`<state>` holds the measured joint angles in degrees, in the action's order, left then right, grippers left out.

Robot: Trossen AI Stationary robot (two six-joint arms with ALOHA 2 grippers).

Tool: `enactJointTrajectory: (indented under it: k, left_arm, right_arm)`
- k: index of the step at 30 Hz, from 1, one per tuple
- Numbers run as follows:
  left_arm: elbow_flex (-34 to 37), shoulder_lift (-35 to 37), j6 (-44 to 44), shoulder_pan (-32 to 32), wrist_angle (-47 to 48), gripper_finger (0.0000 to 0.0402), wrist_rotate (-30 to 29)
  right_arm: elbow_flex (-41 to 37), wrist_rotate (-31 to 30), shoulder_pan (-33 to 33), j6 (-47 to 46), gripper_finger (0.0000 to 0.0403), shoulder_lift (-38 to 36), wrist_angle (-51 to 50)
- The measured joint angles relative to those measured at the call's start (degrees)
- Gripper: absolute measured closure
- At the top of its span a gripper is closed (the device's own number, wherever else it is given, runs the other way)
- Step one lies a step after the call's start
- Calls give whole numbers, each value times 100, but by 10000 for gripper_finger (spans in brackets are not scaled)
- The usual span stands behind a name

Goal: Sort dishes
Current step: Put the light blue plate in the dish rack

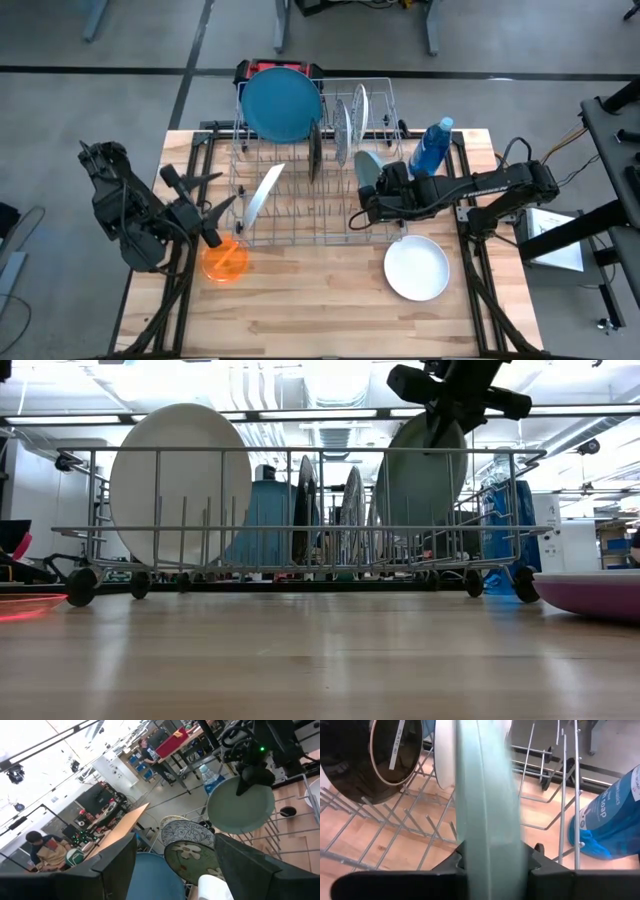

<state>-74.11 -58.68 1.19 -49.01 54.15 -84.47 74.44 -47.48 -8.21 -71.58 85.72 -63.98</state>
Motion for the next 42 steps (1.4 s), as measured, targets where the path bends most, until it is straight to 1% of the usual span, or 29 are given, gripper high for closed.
enactJointTrajectory:
  k: [5,12,15,23,42]
  left_arm:
    - [0,-15,1,-1,-2,146,2]
    - [0,-11,4,0,-2,146,0]
    - [0,-11,28,0,-2,146,0]
    - [0,-11,87,0,0,146,2]
    - [0,-11,87,0,0,146,4]
  right_arm:
    - [0,0,-1,9,339,1,12]
    - [-1,-4,0,38,350,1,0]
    - [-1,-4,2,38,349,1,6]
    - [-1,-2,-2,10,319,1,47]
    - [-1,-4,-2,3,262,1,103]
